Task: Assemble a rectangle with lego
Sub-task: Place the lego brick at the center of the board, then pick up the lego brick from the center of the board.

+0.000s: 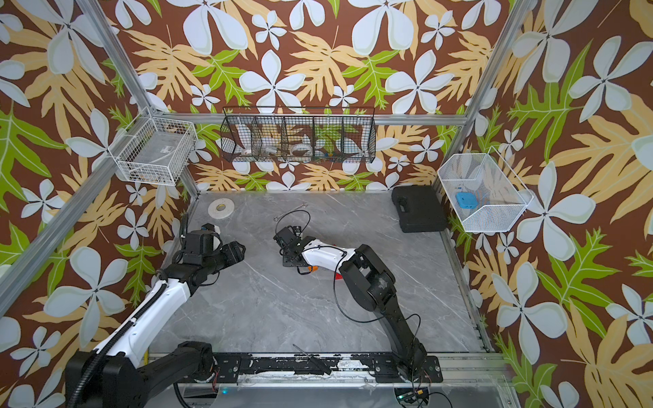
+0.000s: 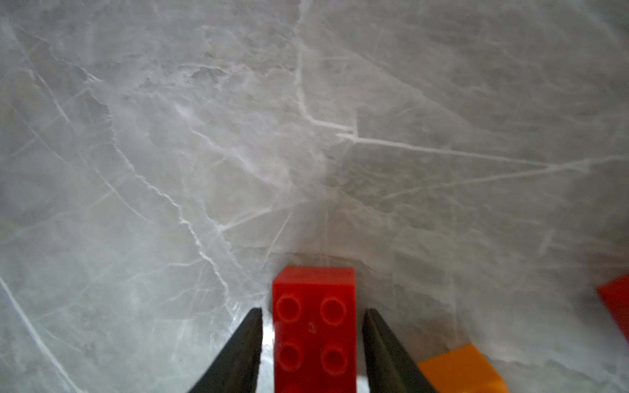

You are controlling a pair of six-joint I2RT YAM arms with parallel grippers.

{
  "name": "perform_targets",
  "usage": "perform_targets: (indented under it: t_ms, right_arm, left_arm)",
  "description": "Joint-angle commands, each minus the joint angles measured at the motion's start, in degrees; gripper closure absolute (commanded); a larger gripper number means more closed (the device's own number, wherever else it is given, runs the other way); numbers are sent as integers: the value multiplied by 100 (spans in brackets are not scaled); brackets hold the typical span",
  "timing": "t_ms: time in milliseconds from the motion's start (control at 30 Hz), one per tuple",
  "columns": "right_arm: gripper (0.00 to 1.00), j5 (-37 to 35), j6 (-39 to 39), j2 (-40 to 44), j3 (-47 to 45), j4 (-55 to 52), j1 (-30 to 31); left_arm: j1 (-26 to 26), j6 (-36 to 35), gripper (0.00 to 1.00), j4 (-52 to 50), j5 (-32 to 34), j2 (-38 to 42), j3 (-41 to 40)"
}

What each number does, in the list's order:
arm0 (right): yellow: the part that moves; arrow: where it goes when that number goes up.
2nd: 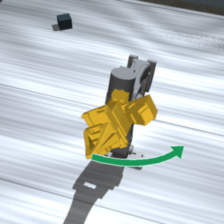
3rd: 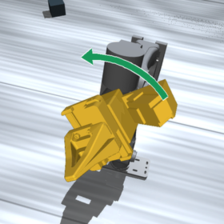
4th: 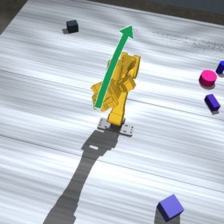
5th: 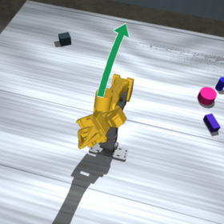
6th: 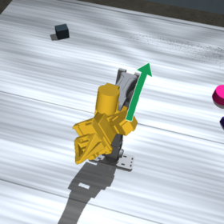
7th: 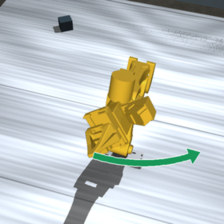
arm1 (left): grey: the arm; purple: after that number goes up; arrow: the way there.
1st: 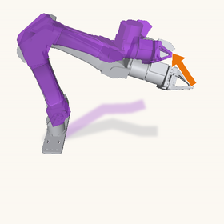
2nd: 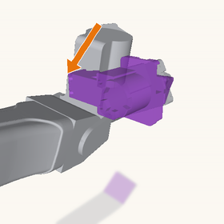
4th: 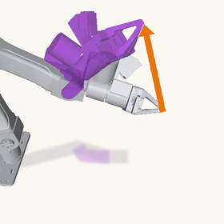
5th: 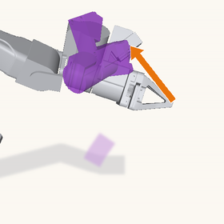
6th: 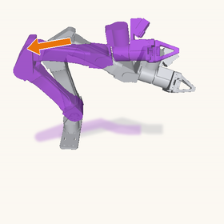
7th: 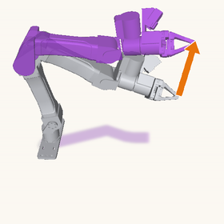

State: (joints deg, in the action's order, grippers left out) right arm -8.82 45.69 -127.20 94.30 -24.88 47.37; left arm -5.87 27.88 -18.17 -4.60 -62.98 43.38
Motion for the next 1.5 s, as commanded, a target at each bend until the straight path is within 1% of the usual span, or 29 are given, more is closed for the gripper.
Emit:
perform_targets:
  t_ms: [0, 67, 267, 433, 533, 633, 700, 800, 900, 1167, 1433, 1467]
  right_arm:
    - [43, 39, 85, -11, 35, -236, 23]
    - [39, 42, 88, 10, 93, -268, 42]
    - [39, -76, -6, 416, 242, -415, 114]
    - [40, -313, -187, 1070, -253, -510, 87]
    - [40, -259, -716, 1189, -413, -739, 67]
    - [35, -364, -1303, 1171, -564, -961, 69]
    - [34, -416, -1623, 1158, -671, -983, 56]
    - [34, -384, -1833, 1038, -683, -1036, 3]
    - [36, -222, -1897, 928, -664, -995, -120]
    - [42, -193, -2073, 687, -592, -1077, -250]
    - [54, -62, -2038, 592, -649, -1046, -278]
    - [57, -26, -2025, 576, -648, -1050, -279]
  left_arm:
    - [7, -91, 22, -2, -50, 9, -5]
    - [7, -90, 22, -2, -67, 7, -5]
    - [7, -107, 22, -7, -62, -4, -5]
    - [7, -107, 22, -22, -66, -3, 1]
    - [7, -132, 22, -6, -132, 5, 4]
    - [7, -160, 22, -1, -238, -32, -2]
    - [7, -168, 23, 0, -310, -86, 5]
    - [7, -176, 23, 7, -358, -152, 13]
    - [7, -187, 23, 9, -366, -168, 4]
    - [7, -203, 23, 2, -367, -214, 13]
    - [7, -204, 23, 1, -397, -232, 22]
    - [8, -204, 23, 4, -392, -232, 17]
